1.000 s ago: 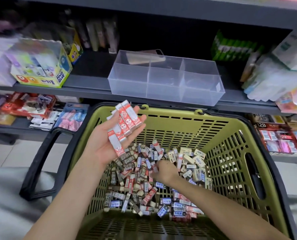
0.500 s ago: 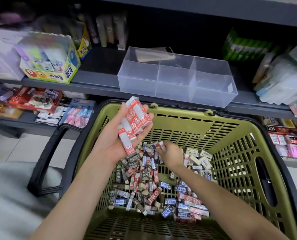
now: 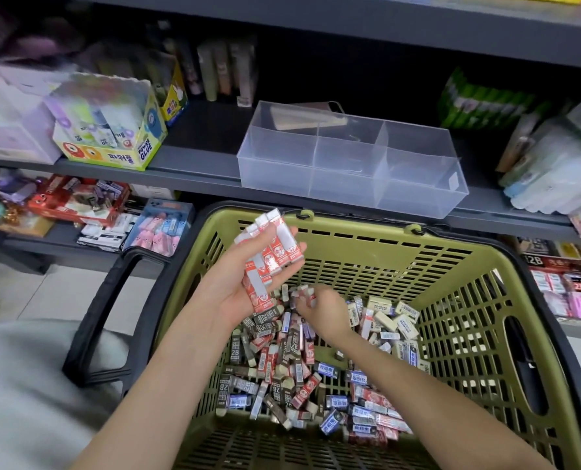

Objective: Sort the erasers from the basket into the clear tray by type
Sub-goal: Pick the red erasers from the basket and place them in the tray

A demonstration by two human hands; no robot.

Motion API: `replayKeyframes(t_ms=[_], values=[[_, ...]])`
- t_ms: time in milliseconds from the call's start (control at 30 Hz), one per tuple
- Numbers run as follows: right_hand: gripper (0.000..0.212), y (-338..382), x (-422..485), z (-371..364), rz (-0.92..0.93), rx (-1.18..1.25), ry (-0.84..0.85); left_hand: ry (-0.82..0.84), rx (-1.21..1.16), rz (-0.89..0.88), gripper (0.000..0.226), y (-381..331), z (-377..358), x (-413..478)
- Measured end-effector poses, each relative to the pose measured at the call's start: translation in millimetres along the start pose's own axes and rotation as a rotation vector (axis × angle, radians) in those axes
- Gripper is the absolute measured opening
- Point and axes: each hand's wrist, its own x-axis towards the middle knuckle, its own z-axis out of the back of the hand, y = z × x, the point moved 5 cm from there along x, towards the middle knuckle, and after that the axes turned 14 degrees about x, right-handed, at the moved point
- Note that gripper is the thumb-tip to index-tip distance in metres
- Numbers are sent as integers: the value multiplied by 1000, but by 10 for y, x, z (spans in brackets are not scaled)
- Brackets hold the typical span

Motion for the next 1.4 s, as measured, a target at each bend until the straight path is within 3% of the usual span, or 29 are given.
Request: replayKeyframes(t_ms=[133, 267, 400, 533, 600, 733, 833, 900, 1100, 1267, 1400], values=[[21, 365, -213, 539, -190, 669, 108, -178, 317, -5, 54, 9, 52, 7], [24, 939, -439, 1083, -161, 864, 307, -64, 564, 114, 69, 118, -128, -52], [23, 1294, -476, 1348, -25, 812, 262, 103, 500, 133, 62, 107, -390, -86], [24, 1532, -379, 1462, 83, 745, 240, 122, 401, 96, 49, -58, -509, -52], [31, 1618, -246, 1588, 126, 689, 144, 119, 358, 35, 48, -226, -497, 12], [43, 1623, 218, 1906, 179, 555, -215, -12, 287, -242, 45, -810, -277, 223], [36, 1599, 542, 1955, 191, 457, -255, -221, 388, -477, 49, -1265, 0, 429], [31, 1537, 697, 1952, 155, 377, -244, -315, 416, -543, 47, -1454, 149, 587], [30, 1449, 705, 1945, 175, 81, -213, -237, 367, -360, 21, -1371, 276, 1001], [31, 1173, 477, 2100, 100, 236, -108, -112, 439, -253, 48, -1116, 146, 837], [25, 1128, 429, 2209, 84, 358, -97, -118, 487, -251, 52, -1093, 59, 763]])
